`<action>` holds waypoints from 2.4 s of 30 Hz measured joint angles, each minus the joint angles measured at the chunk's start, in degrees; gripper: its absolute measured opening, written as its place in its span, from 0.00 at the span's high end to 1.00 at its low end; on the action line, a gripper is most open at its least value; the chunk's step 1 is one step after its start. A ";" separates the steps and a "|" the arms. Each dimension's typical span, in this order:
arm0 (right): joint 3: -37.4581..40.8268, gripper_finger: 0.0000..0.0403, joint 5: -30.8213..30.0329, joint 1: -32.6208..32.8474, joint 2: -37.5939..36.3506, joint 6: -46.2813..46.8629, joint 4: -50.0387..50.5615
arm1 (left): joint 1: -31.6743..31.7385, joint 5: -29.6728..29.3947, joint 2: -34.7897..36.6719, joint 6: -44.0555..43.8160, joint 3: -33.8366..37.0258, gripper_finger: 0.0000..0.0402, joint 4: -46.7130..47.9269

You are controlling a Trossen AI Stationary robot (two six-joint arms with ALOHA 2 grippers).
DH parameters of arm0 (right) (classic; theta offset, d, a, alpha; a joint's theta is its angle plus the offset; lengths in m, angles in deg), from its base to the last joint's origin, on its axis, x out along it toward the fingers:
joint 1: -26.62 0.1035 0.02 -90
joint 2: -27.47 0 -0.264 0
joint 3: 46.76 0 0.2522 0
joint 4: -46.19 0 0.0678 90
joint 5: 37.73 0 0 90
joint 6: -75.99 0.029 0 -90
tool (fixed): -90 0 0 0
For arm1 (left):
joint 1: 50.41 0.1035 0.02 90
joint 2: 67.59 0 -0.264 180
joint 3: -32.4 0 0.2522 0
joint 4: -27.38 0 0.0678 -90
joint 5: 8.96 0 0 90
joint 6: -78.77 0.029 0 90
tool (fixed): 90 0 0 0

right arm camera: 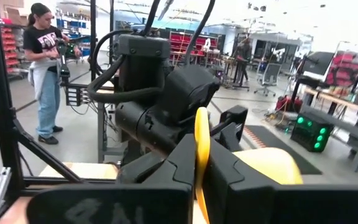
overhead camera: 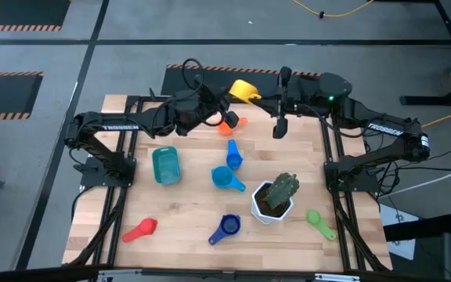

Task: Nest measuring cups in basket
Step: Stack the yellow measuring cup on top of the light blue measuring cup

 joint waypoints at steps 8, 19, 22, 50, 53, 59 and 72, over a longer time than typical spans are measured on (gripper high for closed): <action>0.00 0.95 0.13 0.01 0.00 -0.53 2.95 | 0.02 -0.03 0.00 0.04 0.08 0.96 0.87; -0.07 0.66 3.20 0.02 -0.56 -2.89 7.85 | -0.04 0.70 -0.15 0.70 0.21 0.97 3.71; -0.10 0.61 2.99 -0.03 -2.46 -2.97 11.06 | -0.04 1.07 -0.15 -0.05 0.21 0.97 7.30; 6.08 0.60 -4.02 -4.61 -21.09 -4.35 41.54 | -0.45 41.44 -0.17 -28.17 0.21 0.99 48.05; 9.04 0.60 -3.98 -4.61 -21.11 -4.34 40.68 | 0.08 43.51 -0.17 -28.09 0.21 0.99 48.04; 14.03 0.60 -4.05 -4.63 -21.07 -4.37 38.41 | 0.37 44.67 -0.18 -27.97 -0.43 0.99 48.29; 17.99 0.60 -5.05 -9.81 -21.05 -4.40 37.74 | 0.37 45.43 -13.70 -20.95 -22.02 0.99 63.30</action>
